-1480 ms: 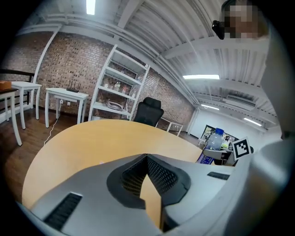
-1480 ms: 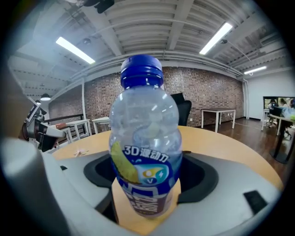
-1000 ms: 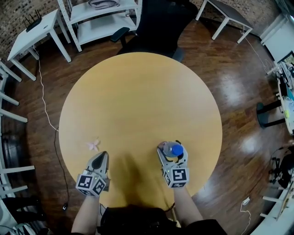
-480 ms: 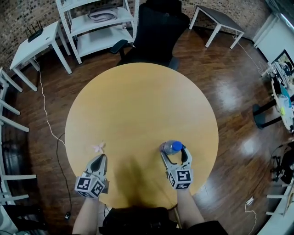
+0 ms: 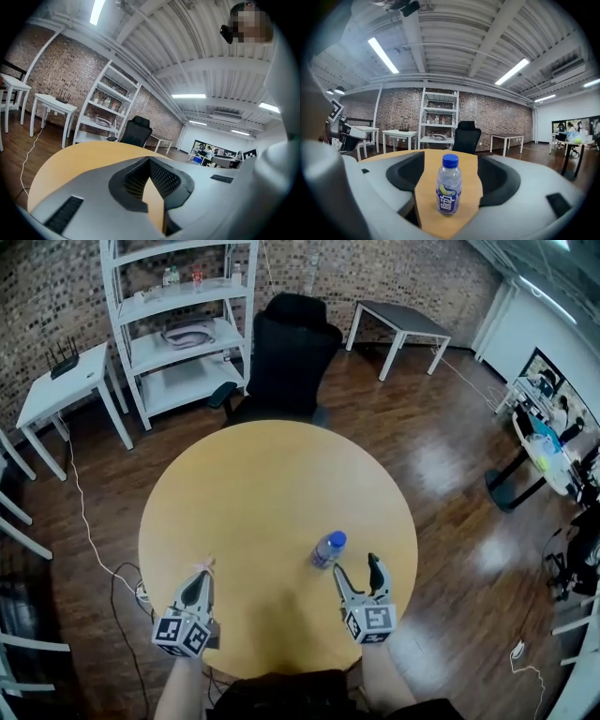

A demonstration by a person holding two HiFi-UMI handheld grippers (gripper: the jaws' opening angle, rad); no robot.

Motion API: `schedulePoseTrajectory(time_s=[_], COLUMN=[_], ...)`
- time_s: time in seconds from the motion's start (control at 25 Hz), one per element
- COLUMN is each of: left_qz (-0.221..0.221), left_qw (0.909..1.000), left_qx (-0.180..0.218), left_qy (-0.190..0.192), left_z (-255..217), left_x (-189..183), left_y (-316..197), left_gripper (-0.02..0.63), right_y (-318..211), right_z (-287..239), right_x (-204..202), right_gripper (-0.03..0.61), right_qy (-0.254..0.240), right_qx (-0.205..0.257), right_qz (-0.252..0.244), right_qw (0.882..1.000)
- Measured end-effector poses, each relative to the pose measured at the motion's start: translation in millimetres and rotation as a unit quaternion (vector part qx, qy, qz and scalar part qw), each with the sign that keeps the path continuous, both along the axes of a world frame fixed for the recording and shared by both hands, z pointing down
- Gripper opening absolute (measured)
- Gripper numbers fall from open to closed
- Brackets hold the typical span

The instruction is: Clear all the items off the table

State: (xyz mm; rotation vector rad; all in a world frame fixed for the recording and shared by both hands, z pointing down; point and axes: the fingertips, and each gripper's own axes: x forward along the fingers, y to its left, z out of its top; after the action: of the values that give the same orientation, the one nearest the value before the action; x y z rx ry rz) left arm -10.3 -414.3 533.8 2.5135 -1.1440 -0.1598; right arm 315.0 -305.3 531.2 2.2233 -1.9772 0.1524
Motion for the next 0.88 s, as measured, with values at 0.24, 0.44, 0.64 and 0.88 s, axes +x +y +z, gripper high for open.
schedulePoseTrajectory(time_s=[0.24, 0.44, 0.64, 0.88], left_qz=[0.001, -0.008, -0.003, 0.017], left_qw=[0.9991, 0.9977, 0.9966, 0.9951], left_qx=[0.035, 0.052, 0.070, 0.086], left_qy=[0.026, 0.044, 0.043, 0.045], left_z=[-30.9, -38.3, -43.7, -56.6], left_x=[-16.4, -39.3, -48.7, -56.9], left_y=[4.5, 7.5, 14.1, 19.0], left_gripper=[0.000, 0.000, 0.000, 0.000], right_y=[26.2, 38.7, 51.4, 41.4], right_z=[-62.0, -72.0, -88.2, -105.1], right_x=[-10.9, -24.7, -42.0, -57.9], right_gripper=[0.334, 0.180, 0.003, 0.003], right_qy=[0.007, 0.011, -0.026, -0.036], right_qx=[0.104, 0.087, 0.104, 0.136], right_qz=[0.002, 0.041, 0.043, 0.027], right_qw=[0.995, 0.995, 0.993, 0.990])
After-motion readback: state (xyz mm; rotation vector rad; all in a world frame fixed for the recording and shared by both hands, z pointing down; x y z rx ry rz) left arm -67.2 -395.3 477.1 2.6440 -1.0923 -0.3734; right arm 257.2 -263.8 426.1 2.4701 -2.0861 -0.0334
